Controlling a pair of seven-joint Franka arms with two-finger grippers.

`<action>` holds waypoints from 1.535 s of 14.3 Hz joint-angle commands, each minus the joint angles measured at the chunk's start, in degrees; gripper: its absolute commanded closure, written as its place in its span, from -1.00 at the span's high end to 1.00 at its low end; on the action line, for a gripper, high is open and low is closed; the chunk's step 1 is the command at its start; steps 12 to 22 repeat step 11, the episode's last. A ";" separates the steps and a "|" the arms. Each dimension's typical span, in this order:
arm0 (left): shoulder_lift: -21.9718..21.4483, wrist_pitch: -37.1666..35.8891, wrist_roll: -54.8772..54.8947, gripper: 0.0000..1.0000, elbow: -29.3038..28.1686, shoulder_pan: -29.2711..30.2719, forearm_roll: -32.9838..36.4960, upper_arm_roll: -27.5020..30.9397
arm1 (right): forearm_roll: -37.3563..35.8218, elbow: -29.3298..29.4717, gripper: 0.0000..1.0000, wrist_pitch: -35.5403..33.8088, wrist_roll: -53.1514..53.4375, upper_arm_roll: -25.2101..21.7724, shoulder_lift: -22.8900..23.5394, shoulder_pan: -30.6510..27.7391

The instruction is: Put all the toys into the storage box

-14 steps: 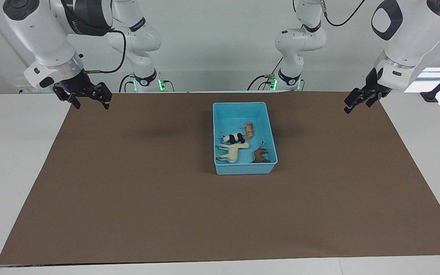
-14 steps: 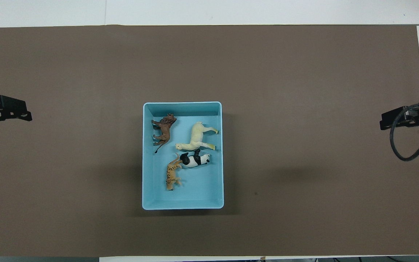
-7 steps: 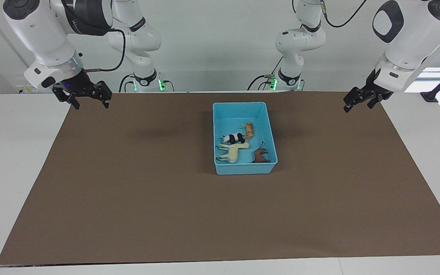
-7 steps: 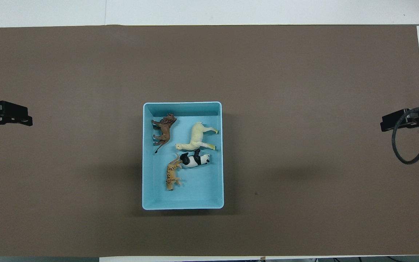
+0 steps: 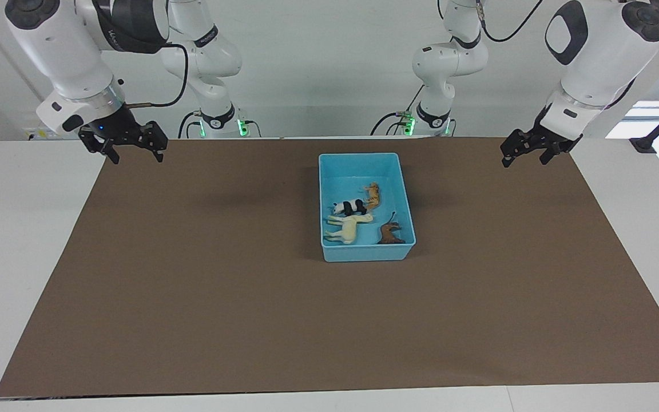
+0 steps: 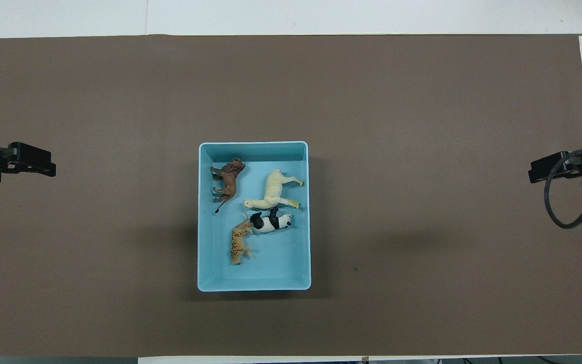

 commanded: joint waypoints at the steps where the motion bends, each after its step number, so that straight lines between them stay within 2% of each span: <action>1: 1.08 -1.84 0.47 1.00 2.14 -1.00 0.90 0.38 | -0.92 -1.51 1.00 0.40 -1.08 0.28 -1.39 -0.43; 7: 1.17 1.41 0.47 1.00 1.88 -0.56 2.39 0.47 | -0.92 -1.51 1.00 0.49 -0.73 0.28 -1.39 -0.43; 22: 0.99 1.15 0.39 1.00 1.44 -1.00 2.39 0.47 | -0.83 -1.43 1.00 0.49 -0.64 0.28 -1.30 -0.61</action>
